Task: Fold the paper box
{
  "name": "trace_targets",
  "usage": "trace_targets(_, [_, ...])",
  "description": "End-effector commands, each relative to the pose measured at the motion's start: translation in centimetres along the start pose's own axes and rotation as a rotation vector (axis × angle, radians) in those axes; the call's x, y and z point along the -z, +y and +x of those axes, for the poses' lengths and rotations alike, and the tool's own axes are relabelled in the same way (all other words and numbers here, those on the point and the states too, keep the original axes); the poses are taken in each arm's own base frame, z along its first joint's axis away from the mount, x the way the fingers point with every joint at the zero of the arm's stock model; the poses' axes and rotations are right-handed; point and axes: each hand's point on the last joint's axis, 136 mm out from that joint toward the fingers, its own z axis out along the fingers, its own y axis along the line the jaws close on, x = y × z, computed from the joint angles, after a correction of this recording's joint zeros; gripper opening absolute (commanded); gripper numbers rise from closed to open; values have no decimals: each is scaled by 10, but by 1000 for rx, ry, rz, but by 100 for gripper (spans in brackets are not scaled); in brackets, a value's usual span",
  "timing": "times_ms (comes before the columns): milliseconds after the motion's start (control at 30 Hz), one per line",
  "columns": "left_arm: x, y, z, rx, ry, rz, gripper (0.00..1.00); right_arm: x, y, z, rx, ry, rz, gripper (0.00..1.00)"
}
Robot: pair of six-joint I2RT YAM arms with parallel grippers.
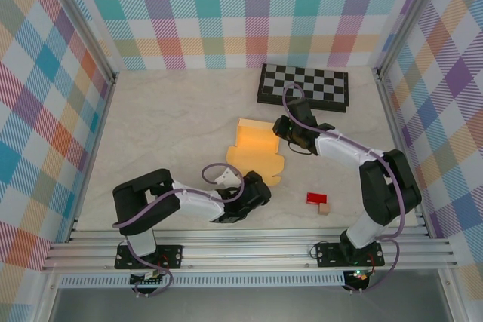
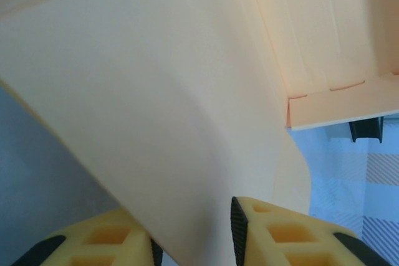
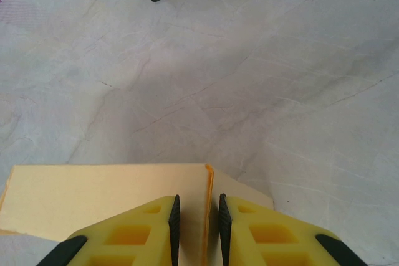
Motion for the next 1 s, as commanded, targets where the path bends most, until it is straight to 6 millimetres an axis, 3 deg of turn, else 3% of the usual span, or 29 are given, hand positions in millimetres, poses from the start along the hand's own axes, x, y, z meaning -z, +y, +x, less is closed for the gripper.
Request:
trace_targets(0, [-7, -15, -13, -15, -58, 30, 32, -6, -55, 51, 1, 170, 180, 25])
trace_targets(233, [-10, -23, -19, -27, -66, 46, 18, -5, -57, 53, 1, 175, 180, 25])
trace_targets(333, [-7, -26, -26, -50, -77, 47, 0, -3, -56, 51, 0, 171, 174, 25])
trace_targets(400, [-3, -25, -32, -83, -90, 24, 0, 2, -53, 47, -6, 162, 161, 28])
trace_targets(500, [5, -26, -45, -185, -99, -18, 0, 15, -41, 36, 8, 138, 116, 40])
trace_targets(633, [24, -42, -71, -364, -65, -42, 0, 50, -15, 5, 122, 61, 43, 52])
trace_targets(800, [60, -90, -112, -723, 72, 25, 0, 119, 31, -55, 373, -109, -64, 60])
trace_targets(867, [82, -109, -131, -936, 130, 46, 0, 150, 61, -78, 543, -195, -129, 62])
trace_targets(967, [114, -128, -153, -1218, 193, 48, 0, 187, 109, -94, 820, -297, -280, 65])
